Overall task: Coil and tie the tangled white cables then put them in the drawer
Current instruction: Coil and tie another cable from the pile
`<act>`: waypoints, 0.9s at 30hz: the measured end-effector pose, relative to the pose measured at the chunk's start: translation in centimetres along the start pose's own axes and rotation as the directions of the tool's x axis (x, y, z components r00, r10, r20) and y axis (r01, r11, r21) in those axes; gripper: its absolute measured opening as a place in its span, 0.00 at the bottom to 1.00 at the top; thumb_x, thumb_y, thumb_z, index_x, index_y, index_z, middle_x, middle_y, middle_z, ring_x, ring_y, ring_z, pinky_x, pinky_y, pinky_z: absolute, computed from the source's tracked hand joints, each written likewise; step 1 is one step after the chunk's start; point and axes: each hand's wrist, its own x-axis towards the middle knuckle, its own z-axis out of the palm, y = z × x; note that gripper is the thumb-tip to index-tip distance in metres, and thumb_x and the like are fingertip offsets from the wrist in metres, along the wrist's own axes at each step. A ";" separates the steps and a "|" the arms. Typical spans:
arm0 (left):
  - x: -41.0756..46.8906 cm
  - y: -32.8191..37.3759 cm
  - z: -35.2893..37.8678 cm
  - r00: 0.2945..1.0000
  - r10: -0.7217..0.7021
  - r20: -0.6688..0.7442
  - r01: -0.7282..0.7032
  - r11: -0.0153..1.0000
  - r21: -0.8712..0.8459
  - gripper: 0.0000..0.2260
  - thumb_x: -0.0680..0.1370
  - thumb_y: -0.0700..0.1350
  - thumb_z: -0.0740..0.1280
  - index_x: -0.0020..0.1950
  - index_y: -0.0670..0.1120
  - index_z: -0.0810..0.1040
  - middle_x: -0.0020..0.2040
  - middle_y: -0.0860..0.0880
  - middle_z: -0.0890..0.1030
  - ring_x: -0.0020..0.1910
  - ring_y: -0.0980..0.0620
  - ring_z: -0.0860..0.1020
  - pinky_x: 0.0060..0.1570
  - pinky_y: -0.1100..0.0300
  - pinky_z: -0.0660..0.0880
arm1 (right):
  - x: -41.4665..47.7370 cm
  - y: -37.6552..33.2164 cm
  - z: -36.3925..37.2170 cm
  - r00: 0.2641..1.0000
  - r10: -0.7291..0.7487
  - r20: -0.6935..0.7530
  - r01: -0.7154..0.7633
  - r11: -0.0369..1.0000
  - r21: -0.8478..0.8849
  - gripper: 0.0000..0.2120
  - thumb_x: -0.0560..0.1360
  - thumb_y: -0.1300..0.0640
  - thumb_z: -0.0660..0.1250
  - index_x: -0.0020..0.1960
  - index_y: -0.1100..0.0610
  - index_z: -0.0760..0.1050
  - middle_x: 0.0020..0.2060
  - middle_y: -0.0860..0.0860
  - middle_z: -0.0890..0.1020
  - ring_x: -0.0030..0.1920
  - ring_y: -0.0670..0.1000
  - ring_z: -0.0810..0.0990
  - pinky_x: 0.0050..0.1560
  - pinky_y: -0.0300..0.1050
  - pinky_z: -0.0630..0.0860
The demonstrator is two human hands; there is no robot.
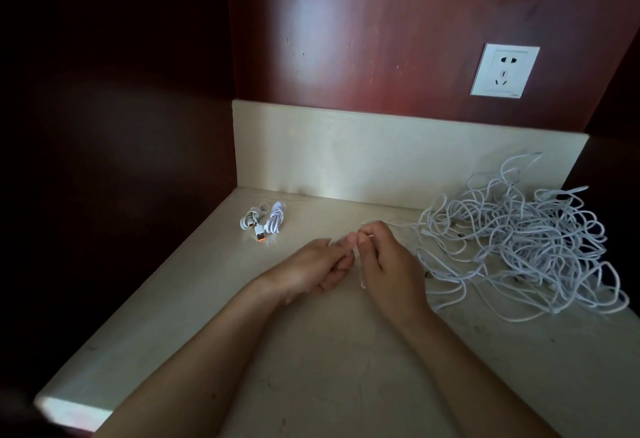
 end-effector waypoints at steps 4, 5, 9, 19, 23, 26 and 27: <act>0.4 -0.2 -0.2 0.961 0.122 -0.247 -0.124 0.992 0.006 0.20 0.85 0.51 0.52 0.37 0.46 0.73 0.23 0.53 0.66 0.21 0.58 0.63 0.23 0.65 0.61 | 0.0 -0.2 0.2 0.998 -0.045 -0.038 0.043 0.998 -0.041 0.11 0.79 0.44 0.52 0.48 0.47 0.69 0.31 0.47 0.77 0.33 0.49 0.78 0.35 0.49 0.72; 0.4 -0.4 -0.2 0.943 0.147 -0.299 -0.151 0.988 0.010 0.19 0.85 0.50 0.53 0.39 0.46 0.75 0.24 0.52 0.68 0.22 0.58 0.63 0.24 0.65 0.62 | -0.1 -0.2 0.2 0.998 -0.054 -0.038 0.052 0.997 -0.052 0.09 0.79 0.44 0.54 0.48 0.47 0.69 0.31 0.47 0.77 0.33 0.49 0.78 0.34 0.48 0.71; 0.8 -0.8 -0.2 0.876 0.171 -0.451 -0.225 0.972 -0.070 0.19 0.85 0.49 0.53 0.43 0.47 0.79 0.30 0.53 0.79 0.26 0.57 0.69 0.27 0.66 0.67 | -0.1 -0.2 0.2 0.993 -0.115 0.027 0.116 0.990 -0.075 0.06 0.80 0.50 0.59 0.46 0.50 0.70 0.31 0.47 0.77 0.32 0.52 0.76 0.32 0.47 0.67; 1.7 -0.6 -1.8 0.831 -0.251 -0.496 -0.303 0.543 -0.783 0.19 0.85 0.55 0.50 0.38 0.47 0.66 0.22 0.53 0.64 0.19 0.56 0.67 0.21 0.67 0.66 | 0.0 0.3 1.0 0.932 -0.288 0.218 0.330 0.924 -0.192 0.14 0.75 0.45 0.57 0.42 0.49 0.78 0.36 0.46 0.82 0.38 0.50 0.79 0.41 0.48 0.72; 1.5 -0.9 -2.7 0.730 -0.251 -0.636 -0.327 0.688 -0.647 0.19 0.85 0.53 0.50 0.35 0.49 0.63 0.22 0.55 0.58 0.17 0.60 0.54 0.19 0.70 0.50 | -0.3 0.2 1.0 0.906 -0.310 0.290 0.353 0.929 -0.110 0.15 0.75 0.44 0.58 0.41 0.50 0.79 0.35 0.46 0.79 0.37 0.49 0.77 0.43 0.48 0.73; 1.3 -1.3 -3.2 0.637 -0.113 -0.763 -0.283 0.886 -0.367 0.20 0.85 0.52 0.52 0.33 0.48 0.63 0.22 0.54 0.60 0.19 0.58 0.56 0.22 0.66 0.53 | -0.5 -0.2 0.7 0.903 -0.321 0.287 0.337 0.941 -0.009 0.11 0.75 0.46 0.60 0.41 0.50 0.76 0.33 0.45 0.75 0.36 0.44 0.72 0.41 0.47 0.73; 1.4 -1.7 -3.3 0.619 -0.031 -0.784 -0.230 0.948 -0.219 0.21 0.85 0.52 0.53 0.32 0.48 0.62 0.23 0.54 0.60 0.20 0.58 0.57 0.24 0.64 0.56 | -0.6 -0.5 0.5 0.904 -0.327 0.274 0.331 0.943 0.032 0.09 0.74 0.47 0.60 0.42 0.50 0.75 0.34 0.44 0.73 0.36 0.42 0.71 0.40 0.45 0.72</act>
